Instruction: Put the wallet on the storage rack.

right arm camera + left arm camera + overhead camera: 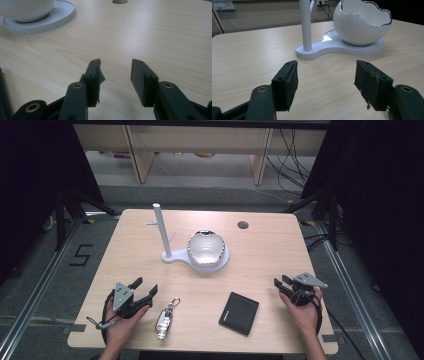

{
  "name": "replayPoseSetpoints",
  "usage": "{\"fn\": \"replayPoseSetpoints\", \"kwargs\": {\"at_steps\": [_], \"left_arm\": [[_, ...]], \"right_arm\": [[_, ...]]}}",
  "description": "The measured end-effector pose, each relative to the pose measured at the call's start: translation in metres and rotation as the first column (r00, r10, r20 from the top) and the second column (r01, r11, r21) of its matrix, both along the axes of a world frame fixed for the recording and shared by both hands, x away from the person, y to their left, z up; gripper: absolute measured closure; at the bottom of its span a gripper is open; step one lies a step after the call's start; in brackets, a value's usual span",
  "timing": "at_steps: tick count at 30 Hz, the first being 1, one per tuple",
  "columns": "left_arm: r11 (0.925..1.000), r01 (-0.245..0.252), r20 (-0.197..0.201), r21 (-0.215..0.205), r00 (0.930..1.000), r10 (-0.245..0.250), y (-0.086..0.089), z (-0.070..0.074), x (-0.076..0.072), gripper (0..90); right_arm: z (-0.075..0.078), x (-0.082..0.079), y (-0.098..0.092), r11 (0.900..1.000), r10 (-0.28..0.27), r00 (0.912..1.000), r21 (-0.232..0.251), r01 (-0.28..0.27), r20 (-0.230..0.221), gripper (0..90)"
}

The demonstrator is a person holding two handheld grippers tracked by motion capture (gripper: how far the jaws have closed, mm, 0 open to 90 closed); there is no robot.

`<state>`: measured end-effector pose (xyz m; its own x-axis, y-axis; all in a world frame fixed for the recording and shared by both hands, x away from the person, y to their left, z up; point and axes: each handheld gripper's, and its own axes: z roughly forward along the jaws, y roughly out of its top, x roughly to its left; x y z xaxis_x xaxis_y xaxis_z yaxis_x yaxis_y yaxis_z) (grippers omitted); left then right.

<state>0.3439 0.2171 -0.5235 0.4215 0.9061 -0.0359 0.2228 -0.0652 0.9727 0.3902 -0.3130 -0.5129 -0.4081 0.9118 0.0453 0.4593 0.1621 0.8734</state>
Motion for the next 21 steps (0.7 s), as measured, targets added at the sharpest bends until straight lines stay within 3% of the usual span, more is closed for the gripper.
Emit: {"fn": "replayPoseSetpoints", "kwargs": {"at_steps": [6, 8, 12, 14, 15, 16, 17, 19, 20, 21], "left_arm": [[1.0000, -0.005, -0.010, 0.007, 0.9999, 0.005, -0.001, 0.000, 0.001, 34.9], [1.0000, -0.005, -0.003, 0.002, 1.0000, 0.005, -0.001, 0.000, 0.002, 34.9], [0.9999, -0.007, -0.006, 0.008, 1.0000, 0.007, 0.001, 0.000, 0.000, 34.9], [1.0000, -0.004, -0.003, -0.002, 1.0000, 0.004, 0.001, 0.000, 0.000, 34.7], [1.0000, -0.003, -0.002, -0.005, 1.0000, 0.003, 0.001, 0.000, 0.000, 34.7], [0.9999, 0.000, 0.002, -0.010, 1.0000, 0.000, 0.001, 0.000, 0.000, 34.7], [0.9999, 0.007, 0.009, -0.014, 0.9999, -0.007, 0.001, -0.001, 0.000, 34.6], [0.9999, 0.015, 0.004, -0.009, 0.9999, -0.015, 0.000, 0.000, 0.000, 34.6], [0.9999, 0.012, -0.002, -0.001, 0.9999, -0.012, 0.000, 0.000, -0.001, 34.6], [0.9999, 0.014, -0.004, 0.005, 0.9999, -0.014, -0.001, 0.000, 0.000, 34.7]], "right_arm": [[0.000, 0.003, 0.000, 0.999, 0.038, 0.9984, 0.017, -0.037, -0.043, 59.1], [0.002, 0.004, 0.001, 0.998, 0.059, 0.9930, 0.033, -0.056, -0.102, 59.3], [0.016, 0.006, 0.008, 0.992, 0.124, 0.9815, 0.025, -0.121, -0.146, 59.4], [0.026, 0.006, 0.017, 0.989, 0.146, 0.9682, 0.019, -0.145, -0.203, 59.0], [0.030, 0.010, 0.018, 0.981, 0.186, 0.9614, -0.021, -0.194, -0.203, 59.0], [0.040, 0.013, 0.027, 0.968, 0.225, 0.9416, -0.053, -0.246, -0.250, 58.6], [0.043, 0.016, 0.032, 0.956, 0.256, 0.9287, -0.075, -0.285, -0.268, 58.8], [0.045, 0.017, 0.039, 0.957, 0.259, 0.9296, -0.061, -0.284, -0.262, 59.2], [0.051, 0.019, 0.042, 0.945, 0.281, 0.9079, -0.078, -0.319, -0.311, 58.8], [0.052, 0.021, 0.048, 0.939, 0.301, 0.8977, -0.066, -0.338, -0.322, 58.1]]}}
